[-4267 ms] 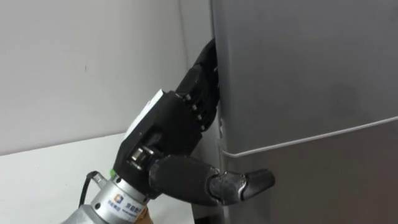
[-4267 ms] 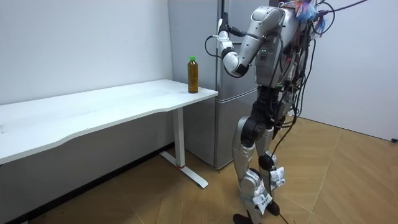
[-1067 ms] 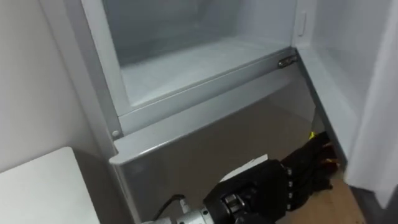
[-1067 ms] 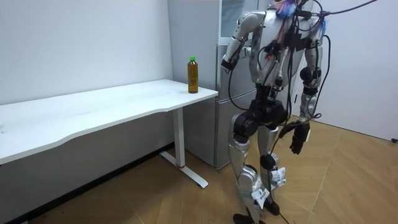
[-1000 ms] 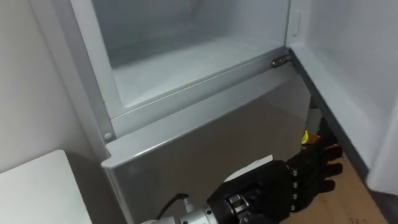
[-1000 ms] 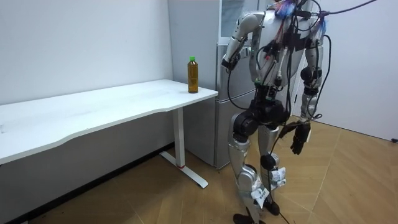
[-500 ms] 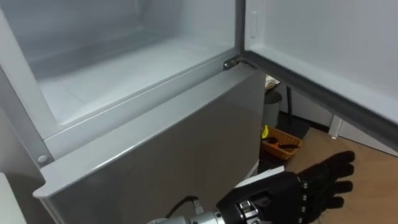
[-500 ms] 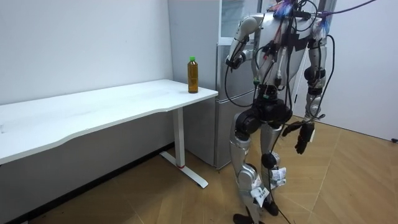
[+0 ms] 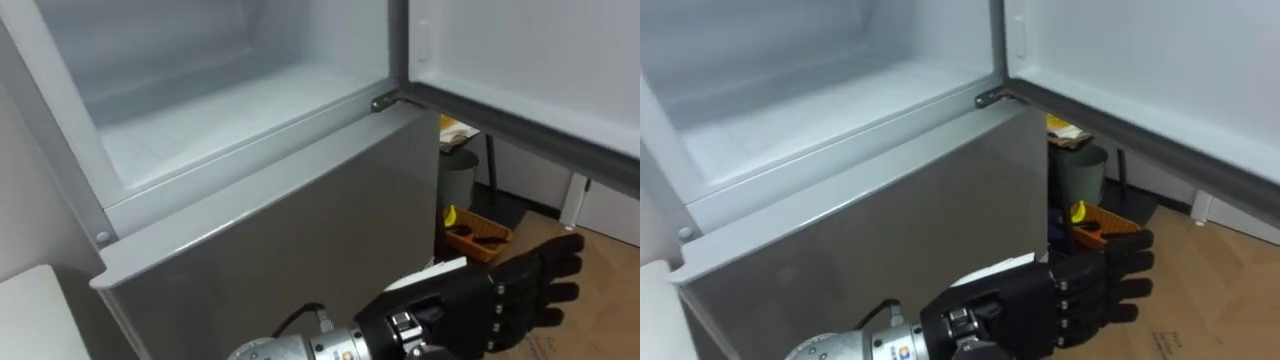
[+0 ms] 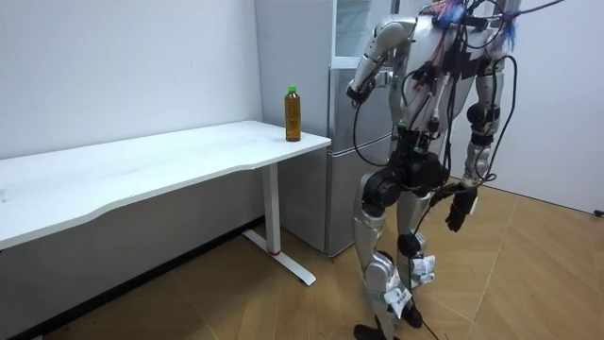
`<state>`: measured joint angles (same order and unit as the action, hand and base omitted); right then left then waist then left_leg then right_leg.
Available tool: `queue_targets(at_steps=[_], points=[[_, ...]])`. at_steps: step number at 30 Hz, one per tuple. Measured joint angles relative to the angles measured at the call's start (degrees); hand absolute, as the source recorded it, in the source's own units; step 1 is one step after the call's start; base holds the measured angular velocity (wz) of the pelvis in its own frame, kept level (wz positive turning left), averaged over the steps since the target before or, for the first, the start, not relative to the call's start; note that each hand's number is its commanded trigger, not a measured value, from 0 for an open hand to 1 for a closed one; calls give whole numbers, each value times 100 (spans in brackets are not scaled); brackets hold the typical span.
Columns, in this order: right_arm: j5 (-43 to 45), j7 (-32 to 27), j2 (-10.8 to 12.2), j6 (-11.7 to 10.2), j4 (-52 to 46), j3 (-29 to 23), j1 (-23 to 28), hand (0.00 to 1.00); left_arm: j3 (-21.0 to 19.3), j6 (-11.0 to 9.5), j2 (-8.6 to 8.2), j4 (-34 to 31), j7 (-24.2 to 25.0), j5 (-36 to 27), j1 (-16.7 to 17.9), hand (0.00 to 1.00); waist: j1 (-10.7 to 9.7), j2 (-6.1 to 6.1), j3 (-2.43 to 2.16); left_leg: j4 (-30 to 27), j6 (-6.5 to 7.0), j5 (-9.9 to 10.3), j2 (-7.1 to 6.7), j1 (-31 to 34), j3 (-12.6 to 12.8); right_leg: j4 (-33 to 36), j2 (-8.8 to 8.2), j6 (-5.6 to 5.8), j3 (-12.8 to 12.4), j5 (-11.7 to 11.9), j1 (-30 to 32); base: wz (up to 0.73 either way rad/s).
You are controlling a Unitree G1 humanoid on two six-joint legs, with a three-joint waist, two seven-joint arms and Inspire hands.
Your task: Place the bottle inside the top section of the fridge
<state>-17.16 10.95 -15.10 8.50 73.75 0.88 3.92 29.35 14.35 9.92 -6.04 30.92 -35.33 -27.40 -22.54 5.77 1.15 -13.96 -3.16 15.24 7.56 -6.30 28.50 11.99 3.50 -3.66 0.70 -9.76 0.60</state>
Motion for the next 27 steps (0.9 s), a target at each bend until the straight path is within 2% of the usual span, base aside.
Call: queue_targets(at_steps=[4, 5, 7, 13, 14, 17, 18, 19, 22, 24, 26, 27], points=[[-91, -59, 18, -122, 19, 8, 7, 0, -172, -53, 247, -651, -47, 1, 3, 0, 260, -2, -15, 53, 37, -79, -90, 167, -444, -18, -115, 2, 392, 1, -43, 54], [-98, -77, 15, -151, 19, 6, 22, 0, -276, -75, 285, -822, -55, -1, 19, 0, 332, -26, -21, 94, 60, -144, -142, 171, -587, -33, -169, 12, 511, -5, -82, 62], [-236, -122, 10, -178, -2, 12, 65, 0, -451, -122, 339, -1157, -119, -11, 85, 0, 528, -28, -29, 126, 61, -170, -166, 182, -711, -56, -192, 14, 653, -10, -117, 43], [-330, -259, 73, -393, -29, 9, 165, 0, -1108, -291, 346, -1907, -322, 244, 533, 0, 970, -105, -73, 164, 80, -250, -254, 226, -1190, -143, -277, 23, 1070, -38, -303, 38], [-357, -292, 87, -411, -25, 9, 186, 0, -1214, -326, 357, -1992, -472, 283, 573, 0, 1107, -127, -87, 160, 81, -266, -259, 229, -1200, -144, -285, 22, 1108, -44, -316, 21], [-417, -423, 122, -505, -23, 14, 172, 0, -1517, -371, 356, -2304, -920, 608, 628, 0, 1257, -164, -106, 121, 105, -293, -313, 283, -1383, -144, -346, 44, 1270, -87, -362, 31], [-485, -477, 144, -526, -18, 13, 180, 0, -1658, -458, 360, -2391, -1039, 623, 682, 0, 1373, -168, -110, 119, 108, -294, -322, 284, -1432, -137, -362, 45, 1329, -95, -369, 23], [-510, -487, 155, -534, -16, 13, 185, 0, -1750, -513, 361, -2440, -1080, 635, 741, 0, 1401, -173, -114, 122, 110, -296, -326, 290, -1455, -143, -367, 47, 1362, -97, -383, 16], [-523, -507, 204, -616, -15, 13, 321, 0, -2295, -759, 361, -2588, -1331, 695, 1177, 0, 1579, -234, -136, 135, 111, -313, -357, 266, -1614, -201, -380, 53, 1515, -107, -506, 25], [-509, -520, 226, -620, -12, -10, 376, 0, -2586, -795, 366, -2688, -1559, 895, 1432, 0, 1771, -279, -156, 132, 107, -316, -364, 258, -1685, -239, -374, 55, 1536, -110, -558, 22], [-492, -533, 314, -738, -19, -169, 400, 0, -3140, -851, 363, -2926, -1781, 1138, 1783, 0, 1860, -347, -128, 122, 104, -318, -389, 271, -1801, -247, -393, 64, 1679, -144, -618, 32], [-492, -540, 359, -794, -18, -220, 418, 0, -3386, -907, 354, -2940, -1890, 1183, 1816, 0, 1987, -368, -115, 121, 104, -321, -403, 258, -1842, -248, -398, 70, 1699, -161, -651, 29]])
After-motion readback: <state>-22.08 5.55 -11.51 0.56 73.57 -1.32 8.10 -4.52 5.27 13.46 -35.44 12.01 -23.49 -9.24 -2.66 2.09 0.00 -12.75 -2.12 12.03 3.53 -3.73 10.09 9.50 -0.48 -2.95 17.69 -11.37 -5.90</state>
